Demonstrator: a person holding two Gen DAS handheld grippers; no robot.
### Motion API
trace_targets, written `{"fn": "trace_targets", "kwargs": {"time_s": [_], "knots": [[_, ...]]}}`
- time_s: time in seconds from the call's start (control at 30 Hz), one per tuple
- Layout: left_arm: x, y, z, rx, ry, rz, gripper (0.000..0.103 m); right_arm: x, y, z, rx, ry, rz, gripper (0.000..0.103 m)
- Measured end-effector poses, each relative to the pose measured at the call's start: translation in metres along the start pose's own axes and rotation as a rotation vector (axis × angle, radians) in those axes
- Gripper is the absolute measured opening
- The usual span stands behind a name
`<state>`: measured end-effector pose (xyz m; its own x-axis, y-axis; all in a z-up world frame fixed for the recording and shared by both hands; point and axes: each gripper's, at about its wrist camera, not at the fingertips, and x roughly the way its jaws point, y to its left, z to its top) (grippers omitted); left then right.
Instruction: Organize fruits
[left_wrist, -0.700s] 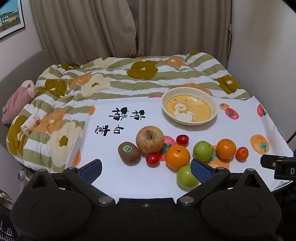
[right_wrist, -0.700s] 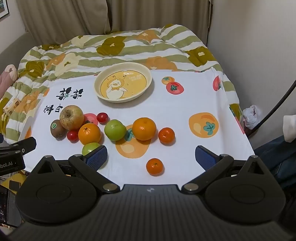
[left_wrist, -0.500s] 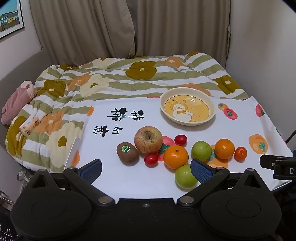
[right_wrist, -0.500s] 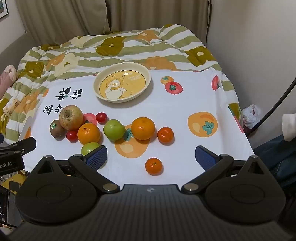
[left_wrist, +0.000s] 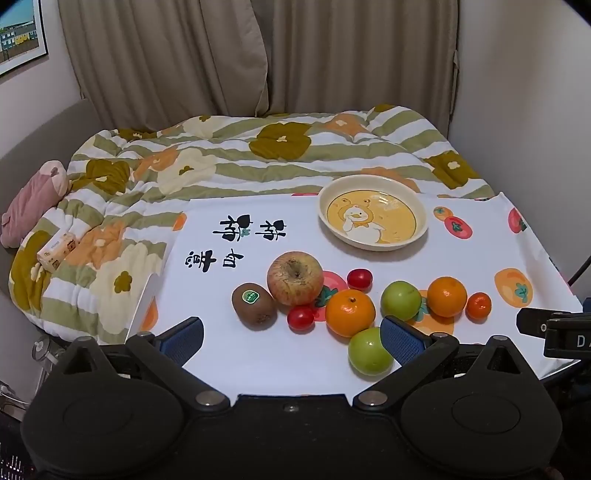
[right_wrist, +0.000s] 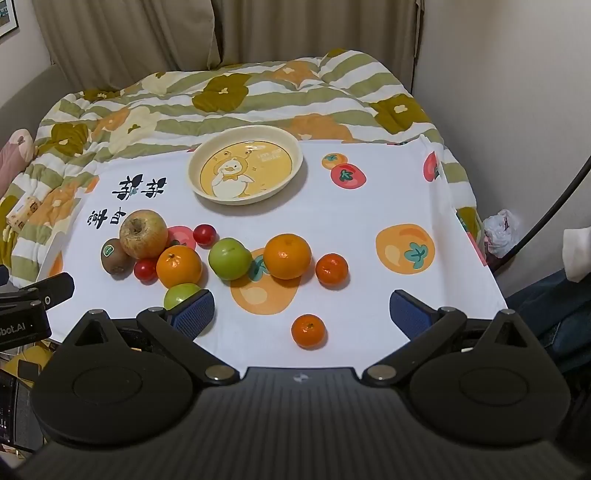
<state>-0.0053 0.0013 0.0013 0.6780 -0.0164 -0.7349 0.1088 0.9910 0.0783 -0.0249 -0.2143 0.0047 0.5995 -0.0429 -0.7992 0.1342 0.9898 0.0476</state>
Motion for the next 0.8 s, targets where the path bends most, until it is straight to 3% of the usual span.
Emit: {"fn": "trace_targets", "kwargs": {"time_s": [0.8], "knots": [[0.0008,0.0016,0.0012,0.006,0.001,0.002,0.103,-0.0018,0.0013,-0.0009,-0.005,-0.001,-0.007,0.103]]}}
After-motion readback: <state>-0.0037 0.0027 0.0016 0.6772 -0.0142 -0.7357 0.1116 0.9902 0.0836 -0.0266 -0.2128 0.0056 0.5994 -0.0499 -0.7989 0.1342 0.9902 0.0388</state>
